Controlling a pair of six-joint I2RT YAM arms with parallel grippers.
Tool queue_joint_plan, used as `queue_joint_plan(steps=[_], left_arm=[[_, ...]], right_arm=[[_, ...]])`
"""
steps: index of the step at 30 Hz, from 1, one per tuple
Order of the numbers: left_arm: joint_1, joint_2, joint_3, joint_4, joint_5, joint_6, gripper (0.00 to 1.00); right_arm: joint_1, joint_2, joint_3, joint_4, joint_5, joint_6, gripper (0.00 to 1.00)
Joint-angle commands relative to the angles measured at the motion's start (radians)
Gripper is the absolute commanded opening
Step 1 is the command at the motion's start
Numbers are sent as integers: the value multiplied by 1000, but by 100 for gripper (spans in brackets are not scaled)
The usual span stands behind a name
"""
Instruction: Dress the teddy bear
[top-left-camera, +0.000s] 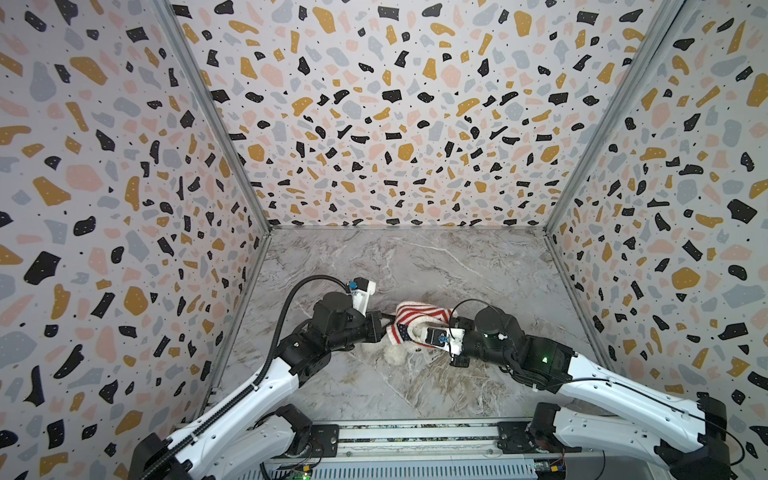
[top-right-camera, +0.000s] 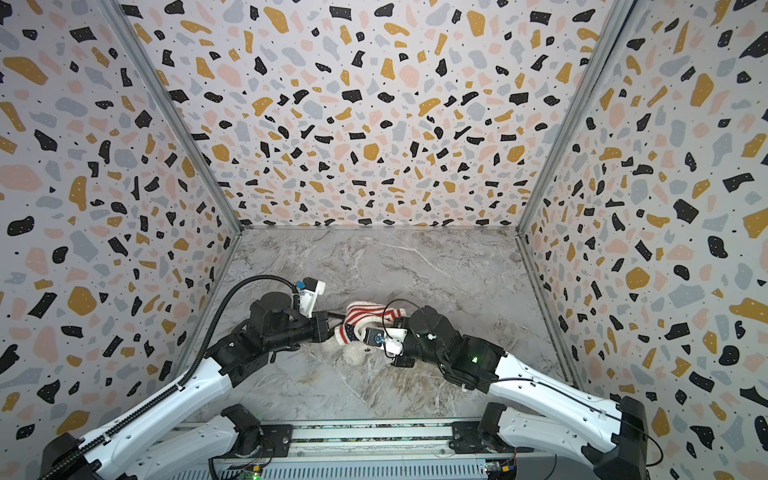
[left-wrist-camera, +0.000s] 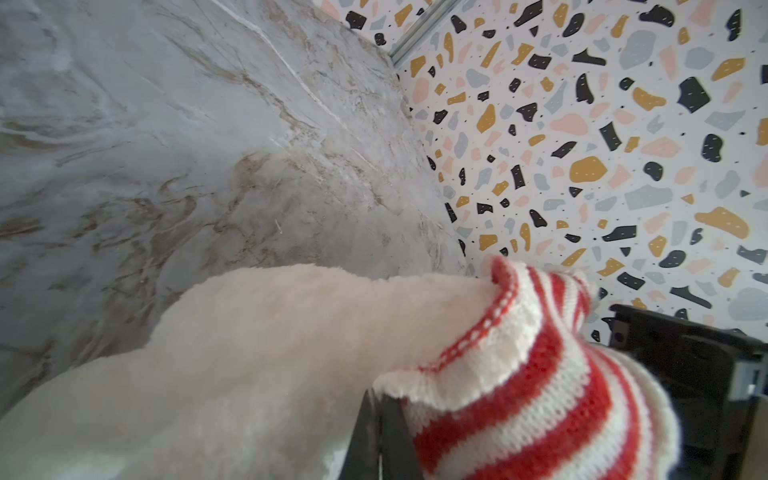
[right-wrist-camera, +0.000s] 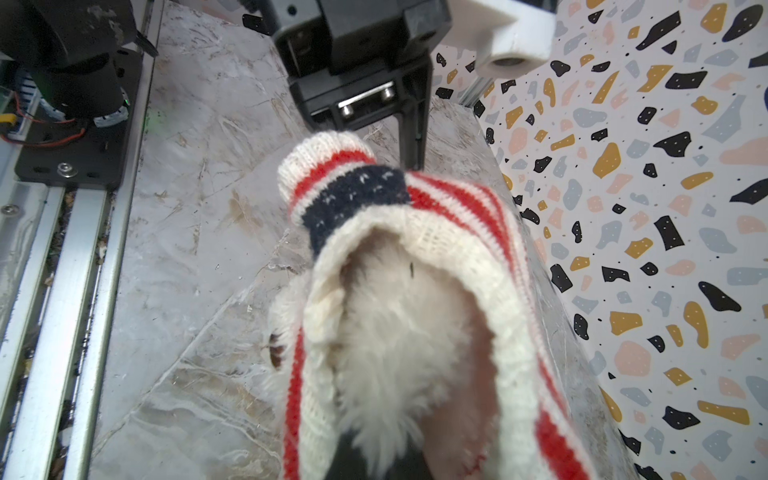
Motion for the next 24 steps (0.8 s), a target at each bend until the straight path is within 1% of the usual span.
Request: queue_joint_plan(steps=[1, 7, 10, 13, 15, 17, 24], left_arm=[[8, -20, 24, 46, 32, -1, 0], [8, -5, 17, -52, -86, 34, 0], [13, -9, -21, -74, -138, 25, 0], [25, -27, -79, -88, -158, 10, 0], [31, -40, -118, -77, -151, -10, 0], [31, -49, -131, -46, -116, -21, 0], [31, -122, -11, -14, 29, 81, 0]], right_arm=[[11, 1, -4, -4, 21, -37, 0], [16, -8, -15, 2, 10, -64, 0], [24, -17, -21, -2, 9, -74, 0], [28, -33, -39, 2, 24, -88, 0], [28, -51, -57, 18, 24, -94, 0], [28, -60, -66, 29, 24, -96, 0], [29, -31, -63, 32, -5, -99, 0]])
